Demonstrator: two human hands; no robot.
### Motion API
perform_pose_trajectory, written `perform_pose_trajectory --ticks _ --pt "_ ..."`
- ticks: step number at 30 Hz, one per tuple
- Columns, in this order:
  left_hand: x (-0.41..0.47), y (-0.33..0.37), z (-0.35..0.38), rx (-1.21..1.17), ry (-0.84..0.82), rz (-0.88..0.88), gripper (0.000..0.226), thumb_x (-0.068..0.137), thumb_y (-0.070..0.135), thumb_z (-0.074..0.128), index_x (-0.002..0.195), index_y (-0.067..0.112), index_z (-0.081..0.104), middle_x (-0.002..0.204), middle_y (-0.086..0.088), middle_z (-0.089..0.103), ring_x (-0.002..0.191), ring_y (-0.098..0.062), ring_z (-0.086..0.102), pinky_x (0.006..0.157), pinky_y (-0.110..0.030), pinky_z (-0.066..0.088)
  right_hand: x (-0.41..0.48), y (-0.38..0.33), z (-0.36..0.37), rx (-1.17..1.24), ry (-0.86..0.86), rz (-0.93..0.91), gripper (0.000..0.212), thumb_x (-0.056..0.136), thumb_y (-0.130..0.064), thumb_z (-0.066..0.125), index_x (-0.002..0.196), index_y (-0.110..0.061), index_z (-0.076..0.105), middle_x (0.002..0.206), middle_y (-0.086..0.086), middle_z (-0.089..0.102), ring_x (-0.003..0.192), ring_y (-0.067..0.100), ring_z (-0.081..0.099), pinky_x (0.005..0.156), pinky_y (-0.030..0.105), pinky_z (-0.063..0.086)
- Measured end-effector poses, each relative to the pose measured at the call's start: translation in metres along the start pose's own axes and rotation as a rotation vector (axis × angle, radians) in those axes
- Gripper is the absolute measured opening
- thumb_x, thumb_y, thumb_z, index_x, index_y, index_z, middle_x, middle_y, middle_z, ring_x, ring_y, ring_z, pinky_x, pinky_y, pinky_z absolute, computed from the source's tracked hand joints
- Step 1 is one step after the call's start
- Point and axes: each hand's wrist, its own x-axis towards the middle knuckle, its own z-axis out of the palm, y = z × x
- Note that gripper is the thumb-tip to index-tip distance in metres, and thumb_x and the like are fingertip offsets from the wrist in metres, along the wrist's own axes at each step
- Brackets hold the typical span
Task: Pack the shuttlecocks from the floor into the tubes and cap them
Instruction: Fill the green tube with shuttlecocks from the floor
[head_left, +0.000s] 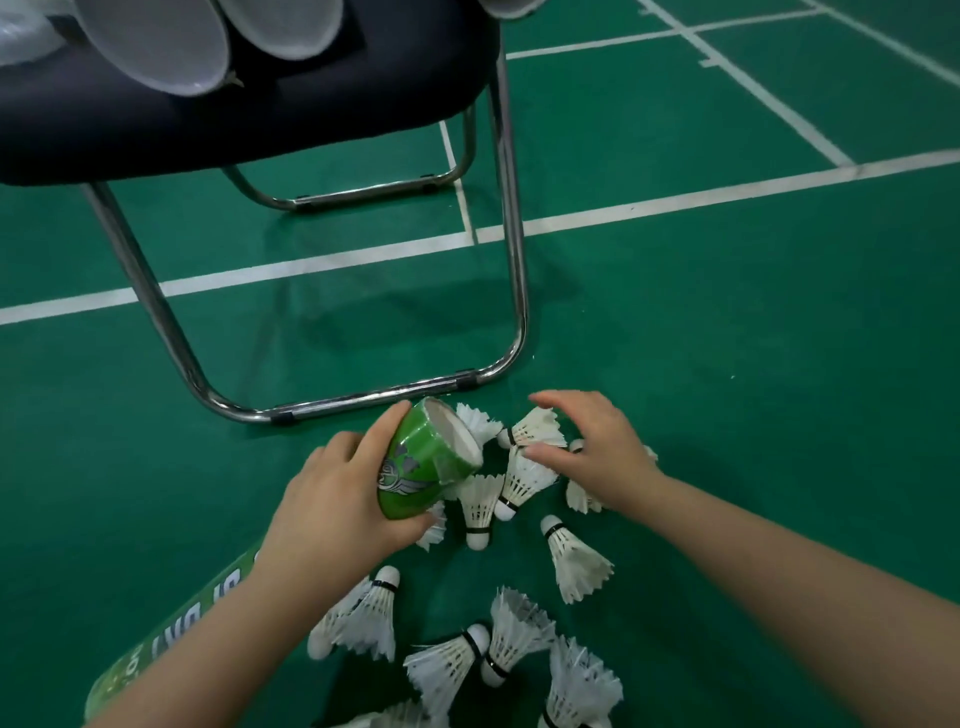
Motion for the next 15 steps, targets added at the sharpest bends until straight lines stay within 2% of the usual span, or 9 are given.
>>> perform_pose_trajectory --ticks 2,5,7,10,12,15 --pt "-0.002 -0.004 0.006 0.014 -0.036 -0.023 0.101 0.067 0.058 0.069 0.143 0.048 0.002 0.108 0.007 0.046 0.100 -0.015 0.046 0.087 -0.031 0.045 0.008 0.029 0.003 -0.119 -0.060 0.094 0.071 0.076 -0.055 0.062 0.138 -0.040 0.033 0.142 -0.013 0.040 0.133 0.012 0.031 0.112 0.040 0.026" --pt "-0.006 -0.009 0.015 0.014 -0.078 -0.049 0.101 0.067 0.059 0.068 0.142 0.049 0.001 0.105 0.008 0.045 0.098 -0.014 0.045 0.087 -0.029 0.044 0.020 0.048 0.010 -0.143 -0.160 0.166 0.073 0.078 -0.056 0.061 0.140 -0.048 0.025 0.150 -0.010 0.030 0.139 0.016 0.024 0.115 0.044 0.021" --pt "-0.009 -0.011 0.019 -0.003 -0.089 -0.058 0.100 0.067 0.059 0.068 0.142 0.049 0.002 0.105 0.008 0.045 0.098 -0.014 0.045 0.086 -0.029 0.044 0.028 0.051 0.017 -0.182 -0.267 0.185 0.062 0.082 -0.058 0.055 0.138 -0.050 0.029 0.153 -0.007 0.026 0.141 0.019 0.020 0.116 0.044 0.017" --pt "-0.011 -0.012 0.023 -0.023 -0.089 -0.049 0.101 0.066 0.059 0.069 0.141 0.049 0.002 0.105 0.009 0.044 0.098 -0.013 0.046 0.087 -0.030 0.045 0.035 0.053 0.026 -0.114 -0.350 0.222 0.053 0.087 -0.058 0.048 0.136 -0.044 0.038 0.155 -0.004 0.021 0.142 0.023 0.018 0.116 0.044 0.016" --pt "-0.011 -0.011 0.024 -0.037 -0.084 -0.046 0.102 0.066 0.058 0.069 0.142 0.048 0.002 0.106 0.009 0.044 0.099 -0.013 0.046 0.088 -0.029 0.044 0.038 0.055 0.029 -0.044 -0.351 0.250 0.052 0.089 -0.055 0.047 0.138 -0.040 0.038 0.155 -0.003 0.021 0.141 0.023 0.021 0.115 0.043 0.017" --pt "-0.011 -0.009 0.024 -0.029 -0.073 -0.025 0.102 0.067 0.058 0.069 0.143 0.047 0.002 0.104 0.009 0.043 0.099 -0.013 0.045 0.088 -0.028 0.043 0.038 0.051 0.028 0.100 -0.266 0.264 0.043 0.091 -0.044 0.051 0.132 -0.035 0.048 0.149 -0.001 0.036 0.136 0.019 0.033 0.112 0.039 0.026"
